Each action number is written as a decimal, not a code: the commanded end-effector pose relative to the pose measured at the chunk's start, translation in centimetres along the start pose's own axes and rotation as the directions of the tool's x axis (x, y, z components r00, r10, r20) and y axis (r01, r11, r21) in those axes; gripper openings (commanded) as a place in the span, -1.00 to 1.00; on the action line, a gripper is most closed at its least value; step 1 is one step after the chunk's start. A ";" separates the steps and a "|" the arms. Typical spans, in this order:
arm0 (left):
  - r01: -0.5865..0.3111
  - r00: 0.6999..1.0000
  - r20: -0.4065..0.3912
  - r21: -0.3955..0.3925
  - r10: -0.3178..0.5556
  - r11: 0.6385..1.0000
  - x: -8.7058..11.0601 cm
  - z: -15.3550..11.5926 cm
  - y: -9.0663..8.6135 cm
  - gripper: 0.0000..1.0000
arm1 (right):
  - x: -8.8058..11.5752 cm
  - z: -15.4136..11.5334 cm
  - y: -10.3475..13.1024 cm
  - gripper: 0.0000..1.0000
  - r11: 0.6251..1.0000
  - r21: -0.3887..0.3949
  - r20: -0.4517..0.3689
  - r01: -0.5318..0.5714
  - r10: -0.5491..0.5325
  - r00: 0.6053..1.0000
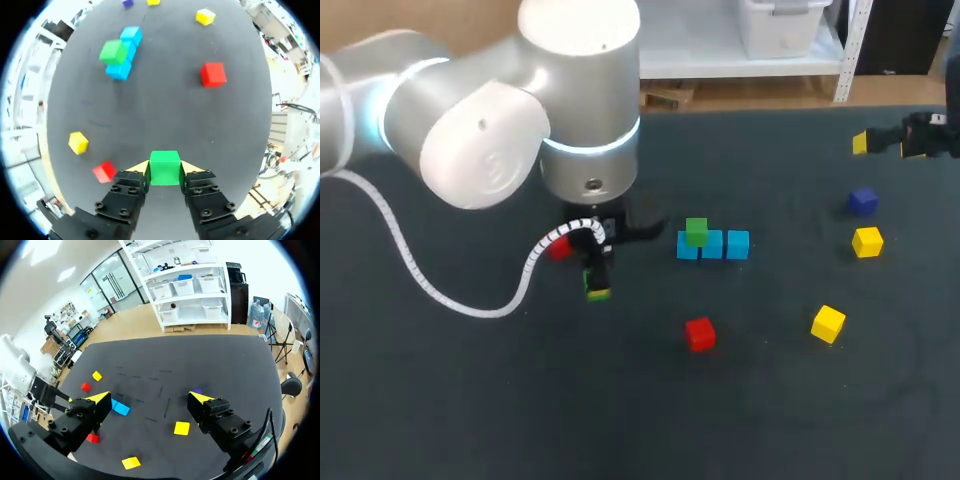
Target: Place the blue cubes, place green cubes on the blue cubes, place the yellow cubes on the green cubes, then place the red cubes on the yellow cubes, and place purple cube on the red cubes.
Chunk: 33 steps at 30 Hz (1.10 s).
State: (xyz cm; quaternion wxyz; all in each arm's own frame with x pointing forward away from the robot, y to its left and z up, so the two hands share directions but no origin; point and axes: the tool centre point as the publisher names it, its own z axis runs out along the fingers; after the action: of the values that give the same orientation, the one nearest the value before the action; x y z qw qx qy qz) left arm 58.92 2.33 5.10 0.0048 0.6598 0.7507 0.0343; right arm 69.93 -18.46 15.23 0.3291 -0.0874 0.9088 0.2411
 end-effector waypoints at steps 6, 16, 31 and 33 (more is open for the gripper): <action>-0.142 0.989 0.025 -0.025 0.143 0.990 -5.9 -2.5 0.8 -1.00 | 0.0 0.1 -0.1 1.00 1.000 -0.003 0.001 0.001 -0.001 1.000; -0.408 0.913 0.017 0.003 0.408 0.913 -11.6 -2.3 -1.4 -1.00 | 0.0 0.1 -0.1 1.00 1.000 -0.003 0.001 0.001 -0.001 1.000; -0.569 0.822 0.036 0.057 0.568 0.820 -17.5 -1.4 -2.9 -1.00 | 0.0 0.1 -0.1 1.00 1.000 -0.003 0.001 0.001 -0.001 1.000; -0.574 0.819 0.038 0.070 0.573 0.816 -17.7 -1.0 -3.1 -1.00 | 0.0 0.1 -0.1 1.00 1.000 -0.003 0.001 0.001 -0.001 1.000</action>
State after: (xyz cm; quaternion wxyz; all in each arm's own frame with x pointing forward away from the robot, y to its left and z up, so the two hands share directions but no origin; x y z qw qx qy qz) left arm 57.51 -14.80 5.69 -0.0023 0.8543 0.5197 0.0063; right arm 69.93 -18.46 15.23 0.3291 -0.0874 0.9088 0.2411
